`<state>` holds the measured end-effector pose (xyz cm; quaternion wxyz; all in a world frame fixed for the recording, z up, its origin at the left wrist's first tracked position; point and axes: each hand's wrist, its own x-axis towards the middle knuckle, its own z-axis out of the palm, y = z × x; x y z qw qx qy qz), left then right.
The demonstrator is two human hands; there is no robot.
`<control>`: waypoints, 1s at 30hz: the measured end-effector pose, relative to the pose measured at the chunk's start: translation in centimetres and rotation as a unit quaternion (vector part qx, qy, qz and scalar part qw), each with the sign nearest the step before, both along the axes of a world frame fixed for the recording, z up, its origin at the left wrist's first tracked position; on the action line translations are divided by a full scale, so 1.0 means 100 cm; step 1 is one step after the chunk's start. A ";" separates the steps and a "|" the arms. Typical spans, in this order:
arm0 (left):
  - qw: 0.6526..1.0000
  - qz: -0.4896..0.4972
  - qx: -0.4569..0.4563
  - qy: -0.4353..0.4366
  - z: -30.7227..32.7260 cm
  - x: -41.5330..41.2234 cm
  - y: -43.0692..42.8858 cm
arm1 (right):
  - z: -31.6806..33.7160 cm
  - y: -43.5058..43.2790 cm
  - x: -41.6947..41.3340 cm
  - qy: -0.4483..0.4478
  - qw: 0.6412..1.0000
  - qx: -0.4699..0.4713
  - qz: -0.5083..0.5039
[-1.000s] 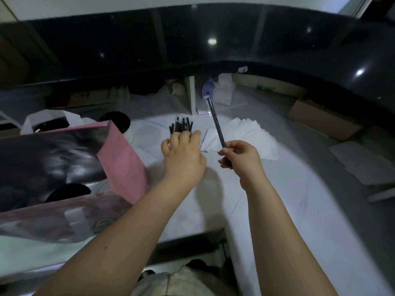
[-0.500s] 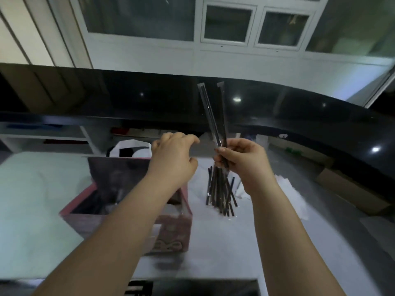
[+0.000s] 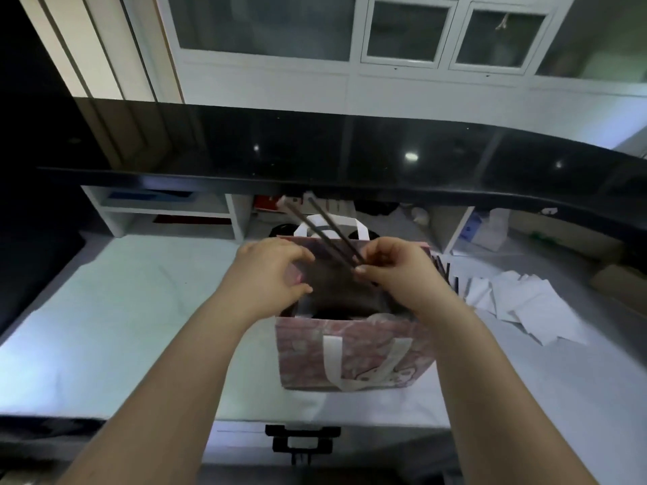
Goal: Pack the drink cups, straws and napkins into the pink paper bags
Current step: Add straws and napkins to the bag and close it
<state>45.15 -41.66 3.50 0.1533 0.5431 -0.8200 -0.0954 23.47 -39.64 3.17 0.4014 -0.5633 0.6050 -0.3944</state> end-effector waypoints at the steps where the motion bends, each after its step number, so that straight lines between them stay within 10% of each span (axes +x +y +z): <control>1: 1.000 -0.006 0.003 0.003 -0.004 0.007 -0.002 | -0.004 0.001 0.001 0.076 0.997 -0.009 0.003; 14: 0.985 -0.087 0.050 0.138 -0.024 0.025 -0.005 | -0.018 -0.022 0.006 0.488 0.871 0.046 0.009; 24: 0.901 -0.044 0.024 0.431 -0.043 0.032 0.015 | -0.014 0.050 -0.037 0.158 0.939 -0.262 -0.156; 30: 0.862 -0.035 0.126 0.490 -0.079 0.039 0.038 | -0.060 0.067 -0.111 -0.114 0.980 -0.119 -0.107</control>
